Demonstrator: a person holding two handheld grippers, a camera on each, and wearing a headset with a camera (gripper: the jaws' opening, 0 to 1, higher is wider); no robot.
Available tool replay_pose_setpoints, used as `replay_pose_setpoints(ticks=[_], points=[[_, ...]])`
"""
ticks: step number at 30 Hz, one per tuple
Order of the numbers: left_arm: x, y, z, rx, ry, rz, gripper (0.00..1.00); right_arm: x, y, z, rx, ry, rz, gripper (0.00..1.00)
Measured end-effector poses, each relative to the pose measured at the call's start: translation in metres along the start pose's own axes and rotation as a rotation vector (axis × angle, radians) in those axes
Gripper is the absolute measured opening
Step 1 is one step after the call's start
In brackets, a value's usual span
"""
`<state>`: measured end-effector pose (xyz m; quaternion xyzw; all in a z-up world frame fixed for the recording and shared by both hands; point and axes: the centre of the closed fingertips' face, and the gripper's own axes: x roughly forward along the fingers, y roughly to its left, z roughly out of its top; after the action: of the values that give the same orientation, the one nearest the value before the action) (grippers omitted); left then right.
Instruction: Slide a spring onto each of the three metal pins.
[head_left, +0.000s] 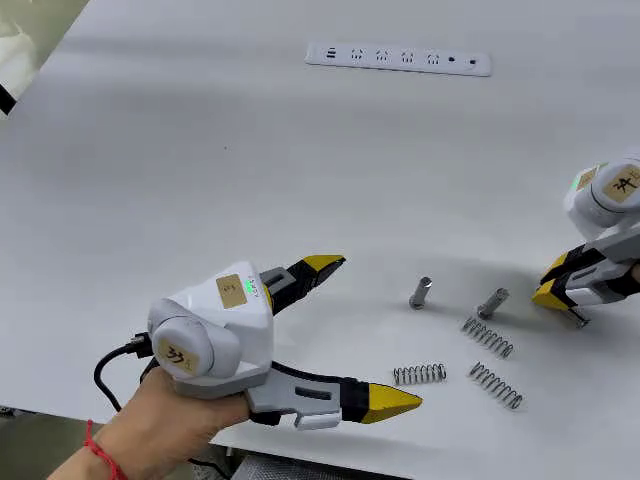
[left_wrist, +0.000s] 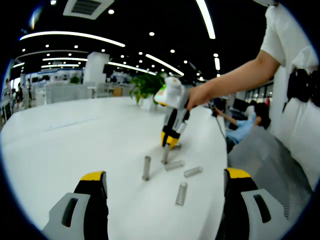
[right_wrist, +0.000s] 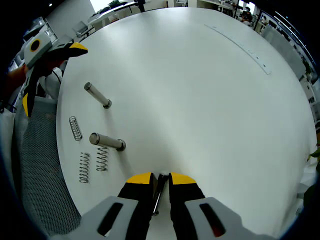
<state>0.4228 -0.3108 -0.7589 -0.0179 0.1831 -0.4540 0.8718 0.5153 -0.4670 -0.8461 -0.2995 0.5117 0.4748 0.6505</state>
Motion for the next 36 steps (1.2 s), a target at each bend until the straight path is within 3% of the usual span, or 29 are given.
replay_pose_setpoints(ticks=[16,36], points=[[0.0008,0.0026,-0.0001,-0.010,-0.009,-0.003,0.97,0.0019,-0.0061,0.0001,0.039,0.005,-0.022,0.10],[-0.0002,0.0029,0.0000,-0.017,-0.015,0.001,0.97,-0.0009,0.0024,0.0021,0.034,0.008,-0.020,0.09]])
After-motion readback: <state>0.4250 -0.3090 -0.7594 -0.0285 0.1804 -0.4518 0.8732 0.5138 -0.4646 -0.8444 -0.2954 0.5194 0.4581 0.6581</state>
